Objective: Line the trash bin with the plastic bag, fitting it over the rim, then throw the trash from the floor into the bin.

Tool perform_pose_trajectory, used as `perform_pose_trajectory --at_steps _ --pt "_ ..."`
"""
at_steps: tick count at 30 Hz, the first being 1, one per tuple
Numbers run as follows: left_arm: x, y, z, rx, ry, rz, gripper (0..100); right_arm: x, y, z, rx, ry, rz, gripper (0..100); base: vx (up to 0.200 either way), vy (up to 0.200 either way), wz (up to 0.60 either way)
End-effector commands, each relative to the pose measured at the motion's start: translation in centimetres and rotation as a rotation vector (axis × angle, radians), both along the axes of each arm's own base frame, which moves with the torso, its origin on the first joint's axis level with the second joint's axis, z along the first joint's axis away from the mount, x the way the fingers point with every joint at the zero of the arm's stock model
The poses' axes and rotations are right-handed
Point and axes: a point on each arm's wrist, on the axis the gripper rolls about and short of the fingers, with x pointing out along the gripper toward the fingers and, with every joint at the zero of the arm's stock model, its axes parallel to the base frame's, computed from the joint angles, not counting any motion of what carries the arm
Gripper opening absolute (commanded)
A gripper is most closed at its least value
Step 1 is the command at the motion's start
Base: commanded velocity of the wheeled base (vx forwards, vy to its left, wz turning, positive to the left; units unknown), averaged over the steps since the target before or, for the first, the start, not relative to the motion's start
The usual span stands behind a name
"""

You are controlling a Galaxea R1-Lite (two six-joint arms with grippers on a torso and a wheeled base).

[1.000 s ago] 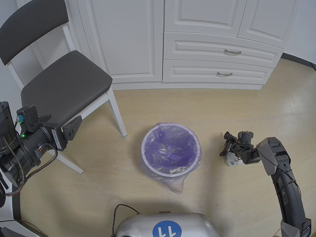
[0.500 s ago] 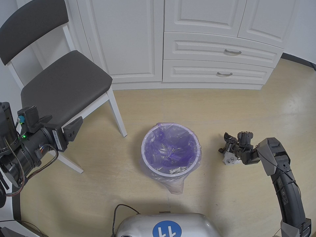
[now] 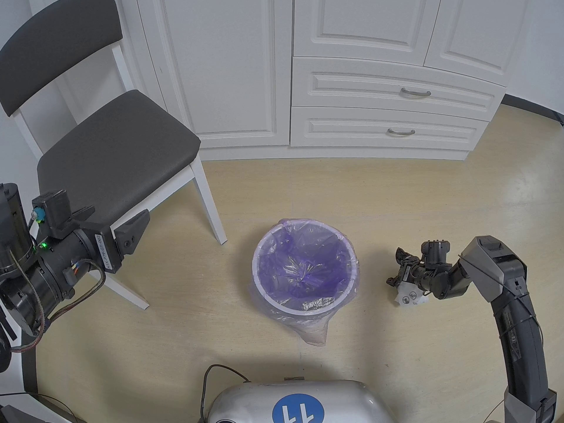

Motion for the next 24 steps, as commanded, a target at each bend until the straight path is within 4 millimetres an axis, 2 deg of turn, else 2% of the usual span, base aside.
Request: perform_pose_trajectory --at_steps 1,3,4,10,12,14,24 --pt "-1.0 -0.4 0.3 0.031 -0.025 -0.041 100 -1.6 0.7 3.5 0.004 0.015 0.014 0 0.000 0.000 0.00" --pt "-1.2 -0.4 0.3 0.041 -0.030 -0.042 100 -1.9 0.6 3.7 0.007 0.023 0.012 0 0.000 0.000 0.00" --pt "-1.3 -0.4 0.3 0.062 -0.035 -0.030 100 -2.6 0.8 4.5 0.017 0.030 0.019 0 0.000 0.000 0.00" --pt "-1.3 -0.3 0.2 0.075 -0.034 -0.010 100 -3.1 1.7 5.0 0.093 0.040 -0.022 0 0.000 0.000 0.00" --pt "-1.2 -0.4 0.1 0.078 -0.031 -0.009 100 -4.0 1.7 6.1 0.100 0.042 -0.014 0 0.000 0.000 0.00" --pt "-1.2 -0.4 0.1 0.078 -0.031 -0.009 100 -4.6 1.7 6.0 0.092 0.058 -0.009 0 0.000 0.000 0.00" --pt "-1.1 -0.4 -0.2 0.084 -0.020 -0.009 100 -4.9 2.4 5.8 0.055 0.003 0.023 0 0.000 0.000 0.00"
